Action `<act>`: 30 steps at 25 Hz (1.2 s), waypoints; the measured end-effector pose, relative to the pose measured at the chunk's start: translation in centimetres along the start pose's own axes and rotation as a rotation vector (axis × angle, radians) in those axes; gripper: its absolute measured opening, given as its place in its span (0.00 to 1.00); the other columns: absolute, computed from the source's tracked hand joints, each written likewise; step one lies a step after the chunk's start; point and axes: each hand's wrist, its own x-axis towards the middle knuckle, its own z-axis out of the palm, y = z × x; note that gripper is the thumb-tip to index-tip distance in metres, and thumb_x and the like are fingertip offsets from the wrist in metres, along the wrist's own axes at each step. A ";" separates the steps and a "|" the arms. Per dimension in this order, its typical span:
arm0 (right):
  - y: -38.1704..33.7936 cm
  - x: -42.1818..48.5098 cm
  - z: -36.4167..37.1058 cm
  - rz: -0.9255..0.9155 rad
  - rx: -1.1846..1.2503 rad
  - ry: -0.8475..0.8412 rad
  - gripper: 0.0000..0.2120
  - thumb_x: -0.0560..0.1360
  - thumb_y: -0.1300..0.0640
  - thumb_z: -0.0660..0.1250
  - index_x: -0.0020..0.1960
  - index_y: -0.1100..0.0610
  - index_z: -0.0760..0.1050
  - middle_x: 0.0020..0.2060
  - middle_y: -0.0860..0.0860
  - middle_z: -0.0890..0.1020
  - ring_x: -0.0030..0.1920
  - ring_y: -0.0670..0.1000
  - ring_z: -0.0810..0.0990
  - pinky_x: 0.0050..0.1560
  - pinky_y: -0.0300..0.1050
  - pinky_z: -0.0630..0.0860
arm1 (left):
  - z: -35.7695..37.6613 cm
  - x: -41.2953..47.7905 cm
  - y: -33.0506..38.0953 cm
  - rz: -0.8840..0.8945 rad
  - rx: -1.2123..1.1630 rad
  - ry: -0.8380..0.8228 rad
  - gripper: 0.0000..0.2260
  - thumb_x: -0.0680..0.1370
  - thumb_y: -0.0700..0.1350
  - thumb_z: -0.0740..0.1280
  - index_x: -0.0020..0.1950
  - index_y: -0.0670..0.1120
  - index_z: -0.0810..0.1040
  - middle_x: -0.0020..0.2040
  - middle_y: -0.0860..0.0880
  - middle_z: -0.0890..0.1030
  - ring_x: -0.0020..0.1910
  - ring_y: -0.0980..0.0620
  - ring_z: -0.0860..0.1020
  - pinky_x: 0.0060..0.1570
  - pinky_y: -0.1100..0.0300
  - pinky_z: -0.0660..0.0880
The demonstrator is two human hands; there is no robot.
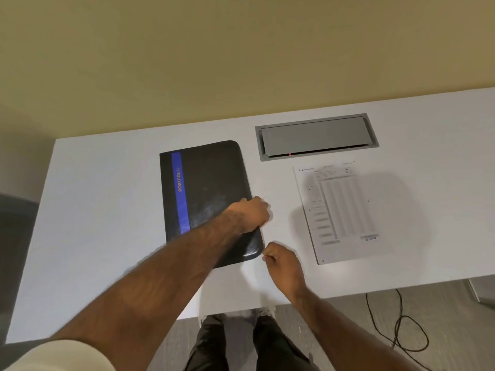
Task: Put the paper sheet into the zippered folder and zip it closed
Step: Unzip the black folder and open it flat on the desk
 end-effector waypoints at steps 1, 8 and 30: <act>0.0 -0.7 0.5 0.008 0.016 0.010 0.11 0.78 0.60 0.65 0.41 0.46 0.72 0.39 0.41 0.79 0.40 0.47 0.78 0.43 0.39 0.77 | 0.1 0.2 0.0 -0.007 -0.016 -0.002 0.12 0.79 0.38 0.63 0.62 0.42 0.75 0.63 0.43 0.72 0.62 0.42 0.73 0.64 0.48 0.70; -0.1 -1.5 1.8 0.077 0.144 -0.021 0.08 0.76 0.56 0.64 0.40 0.45 0.72 0.41 0.40 0.78 0.42 0.42 0.78 0.43 0.33 0.73 | 1.9 -0.2 -0.4 0.045 0.066 0.104 0.14 0.80 0.41 0.65 0.66 0.44 0.77 0.70 0.45 0.72 0.71 0.44 0.69 0.70 0.48 0.69; -4.3 4.7 -4.7 0.477 0.720 -0.370 0.15 0.80 0.56 0.67 0.63 0.63 0.77 0.58 0.59 0.84 0.58 0.59 0.83 0.58 0.51 0.81 | 6.1 -4.8 5.4 -0.556 -0.825 0.888 0.11 0.83 0.53 0.58 0.44 0.51 0.74 0.43 0.53 0.77 0.40 0.52 0.76 0.37 0.56 0.74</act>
